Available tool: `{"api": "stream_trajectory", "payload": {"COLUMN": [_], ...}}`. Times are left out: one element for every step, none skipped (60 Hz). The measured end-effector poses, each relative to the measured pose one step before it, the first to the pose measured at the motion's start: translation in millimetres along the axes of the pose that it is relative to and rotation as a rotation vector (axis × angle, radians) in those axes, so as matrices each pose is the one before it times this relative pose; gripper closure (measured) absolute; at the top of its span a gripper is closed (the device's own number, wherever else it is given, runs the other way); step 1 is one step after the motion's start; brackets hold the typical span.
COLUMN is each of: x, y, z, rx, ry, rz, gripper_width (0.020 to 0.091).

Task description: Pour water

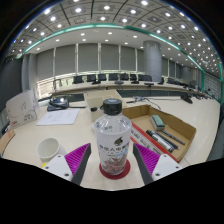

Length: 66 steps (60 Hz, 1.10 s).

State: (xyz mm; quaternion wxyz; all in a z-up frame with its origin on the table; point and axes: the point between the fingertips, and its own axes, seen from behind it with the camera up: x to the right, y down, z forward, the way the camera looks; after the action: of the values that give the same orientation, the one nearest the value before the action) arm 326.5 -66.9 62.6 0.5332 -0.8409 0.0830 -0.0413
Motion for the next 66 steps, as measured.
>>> {"api": "stream_trajectory", "payload": {"x": [-0.58, 0.07, 0.31, 0.18, -0.23, 2.3, -3.15, -1.42, -1.81, -2.03, -2.27, -3.42, -1.8, -1.83, -4.78, -5.89, -4.46, -4.74, -4.61, -4.12, -3.92, -2.13, -4.16, -4.74, -4.9, -3.54, -4.08, -4.19, -4.73, -4.37, -4.26, -3.79, -3.33, -3.64, -2.12, -3.23, -3.78, -3.26, -2.98, -2.67, -2.5, -2.41, -2.6, -2.64, -1.42, -2.02, -1.14, -1.11, -0.75, -0.52, -0.54, -0.31, 0.18, -0.42, -0.99, -0.91, -0.82, -0.58, -1.34, -0.56, -0.46, -0.36, -0.26, 0.15, 0.11, 0.26], "y": [-0.32, 0.03, 0.0, -0.33, -0.41, -1.31, 1.02, 0.51, 0.11, 0.08, -0.27, -0.43, -1.5, -0.29, 0.34, 1.56, 0.05, -0.45, -0.41, 0.23, 1.27, 0.12, 1.04, 0.75, 0.71, -0.55, 1.89, 2.75, 1.12, -0.17, 2.33, 1.2, -0.01, 1.19, 0.59, 1.53, 2.19, 1.6, 1.52, 1.31, 1.58, 1.23, 1.0, 0.64, 0.23, 0.46, 1.19, 0.33, 0.73, 0.9, 0.8, 0.36, 0.69, -0.02, -0.35, 0.03, -0.09, -0.02, 0.07, 0.08, 0.26, 0.1, -0.04, -0.53, -0.3, -0.09], "z": [-4.2, -4.27, -4.67, -4.98, -5.52, -3.8, -8.54, -7.0, -7.19, -7.18, -7.89, -8.28, -7.11, -6.23, -9.78, -11.11, -10.11, -10.28, -10.31, -9.97, -10.06, -8.71, -10.02, -9.58, -9.37, -8.69, -8.92, -8.51, -8.49, -7.64, -7.63, -7.5, -7.3, -7.03, -5.75, -6.57, -7.38, -6.1, -5.01, -4.75, -4.53, -4.08, -4.14, -3.37, -0.81, -3.24, -3.66, -1.85, -1.51, -1.06, -1.56, -1.55, -1.31, -1.12, -1.33, -1.01, -0.98, -0.93, -0.4, -0.49, -0.35, -0.35, -0.49, -0.36, -0.63, -0.32], "rx": [-0.00977, -0.01043, -0.01032, -0.0105, -0.01075, -0.01169, -0.01147, -0.01315, -0.01318, -0.01241, -0.01098, -0.00969, -0.01023, -0.01084, -0.01082, -0.00972, -0.00894, -0.0069, -0.00528, -0.00689, -0.01012, -0.01339, -0.00973, -0.00717, -0.00571, -0.00786, -0.00537, -0.00264, -0.00196, -0.00172, 0.00245, 0.00042, -0.002, -0.00038, -0.00162, 0.00058, 0.00108, 0.00059, -0.00048, -0.00074, -0.00058, 0.00061, 0.00137, 0.00203, 0.0019, 0.00202, 0.00095, 0.0009, 0.00014, -0.00028, 0.00003, 0.00174, 0.00343, 0.00278, 0.00198, 0.00174, 0.00143, 0.00126, 0.00041, -0.00028, -0.0008, -0.0002, 0.00086, 0.00169, 0.00162, 0.00085], "ry": [0.00271, 0.00511, 0.00709, 0.00876, 0.0086, 0.00615, 0.00917, 0.00827, 0.00682, 0.00499, 0.00294, 0.00104, -0.00093, -0.00322, -0.0017, 0.00025, -0.00067, -0.00145, -0.00253, -0.00083, 0.00274, 0.00345, 0.00217, -0.00146, -0.00247, 0.00086, 0.00224, -0.00015, -0.00326, -0.00255, -0.00245, -0.00007, 0.00053, -0.00026, -0.00056, 0.0012, 0.00128, -0.00005, -0.00092, -0.00058, -0.00017, -0.00048, -0.00171, -0.00241, -0.0008, 0.00003, 0.0009, 0.00098, 0.00169, 0.00281, 0.00377, 0.00398, 0.00304, 0.00239, 0.00111, -0.00026, -0.00101, -0.00073, -0.00053, -0.00064, -0.00121, -0.00211, -0.00184, -0.00092, -0.00023, -0.00013], "rz": [-0.0005, -0.0001, 0.0012, 0.0011, -0.0004, -0.0019, -0.0009, -0.001, -0.0007, -0.0006, -0.0002, 0.0012, 0.0014, 0.0002, 0.0001, 0.0004, 0.0016, 0.0011, -0.001, -0.0022, -0.001, 0.0, -0.0008, -0.0026, -0.0033, -0.0022, -0.0003, -0.0017, -0.0034, -0.0038, -0.0033, -0.0018, -0.002, -0.0024, -0.0011, 0.0002, 0.0015, 0.0012, 0.0004, 0.0006, 0.0016, 0.0008, -0.0002, -0.001, -0.0002, -0.0001, -0.0006, -0.0019, -0.0028, -0.0023, -0.0017, -0.0022, -0.0026, -0.0037, -0.0044, -0.0051, -0.006, -0.0055, -0.005, -0.003, -0.0015, -0.001, -0.0012, -0.0013, -0.0015, -0.0012], "gripper_width": [0.0246, 0.0245, 0.0245, 0.0245, 0.0245, 0.0244, 0.0246, 0.0245, 0.0246, 0.0245, 0.0246, 0.0245, 0.0245, 0.0247, 0.0245, 0.0244, 0.0245, 0.0242, 0.0243, 0.0243, 0.0244, 0.0243, 0.0244, 0.0243, 0.0243, 0.0244, 0.0241, 0.0245, 0.0247, 0.0242, 0.0243, 0.0246, 0.0246, 0.0247, 0.0246, 0.0244, 0.0243, 0.0245, 0.0244, 0.0243, 0.0243, 0.0242, 0.0242, 0.0243, 0.0243, 0.0243, 0.0245, 0.0244, 0.0244, 0.0244, 0.0242, 0.0243, 0.0242, 0.0242, 0.0241, 0.0243, 0.0242, 0.0243, 0.0244, 0.0245, 0.0244, 0.0246, 0.0244, 0.0242, 0.0242, 0.0244]}}
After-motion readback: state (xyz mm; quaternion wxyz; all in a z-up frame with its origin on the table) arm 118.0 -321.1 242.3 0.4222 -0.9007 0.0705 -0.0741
